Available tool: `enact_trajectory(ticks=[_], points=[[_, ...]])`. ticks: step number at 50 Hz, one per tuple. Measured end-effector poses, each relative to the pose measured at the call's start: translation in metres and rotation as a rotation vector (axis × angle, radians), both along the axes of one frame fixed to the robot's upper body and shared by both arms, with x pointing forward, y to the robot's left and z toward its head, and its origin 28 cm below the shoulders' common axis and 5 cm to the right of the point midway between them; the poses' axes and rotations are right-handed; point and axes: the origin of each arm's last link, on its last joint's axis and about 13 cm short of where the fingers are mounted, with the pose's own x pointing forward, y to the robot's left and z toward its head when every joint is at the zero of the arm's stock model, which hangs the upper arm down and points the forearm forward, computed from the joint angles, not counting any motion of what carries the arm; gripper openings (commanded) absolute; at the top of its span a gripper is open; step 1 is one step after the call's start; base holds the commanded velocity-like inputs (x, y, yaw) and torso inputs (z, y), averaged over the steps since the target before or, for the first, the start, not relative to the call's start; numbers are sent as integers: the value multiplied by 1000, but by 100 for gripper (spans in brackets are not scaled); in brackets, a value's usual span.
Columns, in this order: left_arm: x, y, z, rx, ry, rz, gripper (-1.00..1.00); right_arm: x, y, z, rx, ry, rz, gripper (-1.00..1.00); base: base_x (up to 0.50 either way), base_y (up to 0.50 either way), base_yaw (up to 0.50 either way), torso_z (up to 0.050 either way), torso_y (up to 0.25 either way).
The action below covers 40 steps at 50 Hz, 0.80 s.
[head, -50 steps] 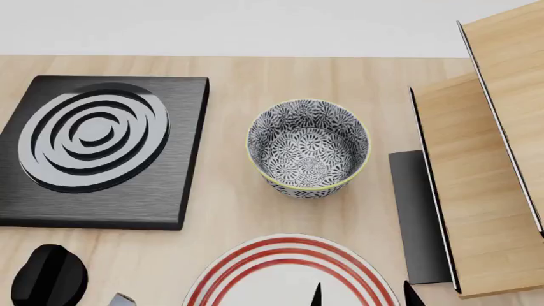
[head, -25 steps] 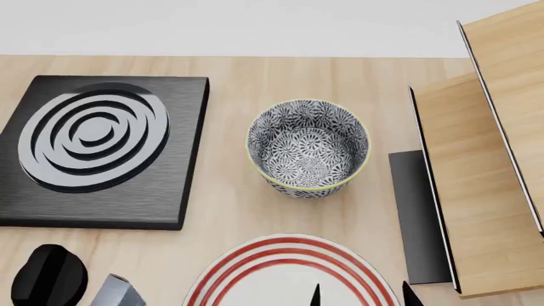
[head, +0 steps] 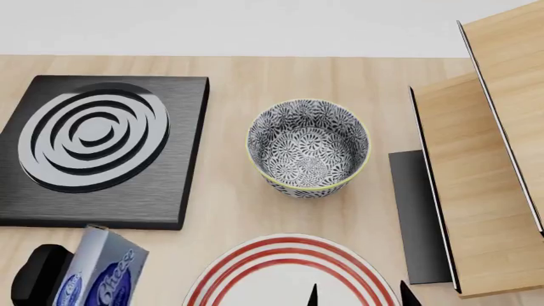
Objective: Pick up the cream cheese and put it in the bowl.
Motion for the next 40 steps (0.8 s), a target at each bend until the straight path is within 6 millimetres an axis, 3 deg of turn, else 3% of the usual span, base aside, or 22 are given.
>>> enact_trajectory(ticks=[15, 27, 40], points=[[-10, -6, 25, -276, -13, -140, -100, -1, -1, -1, 18, -8, 9, 100, 0, 0, 0, 0, 0], [-12, -8, 30, -489, 6, -223, -100, -4, 0, 0, 51, -20, 39, 100, 0, 0, 0, 0, 0], [-12, -3, 36, -651, -9, -271, -100, -11, -1, 8, 297, -9, 230, 100, 0, 0, 0, 0, 0]])
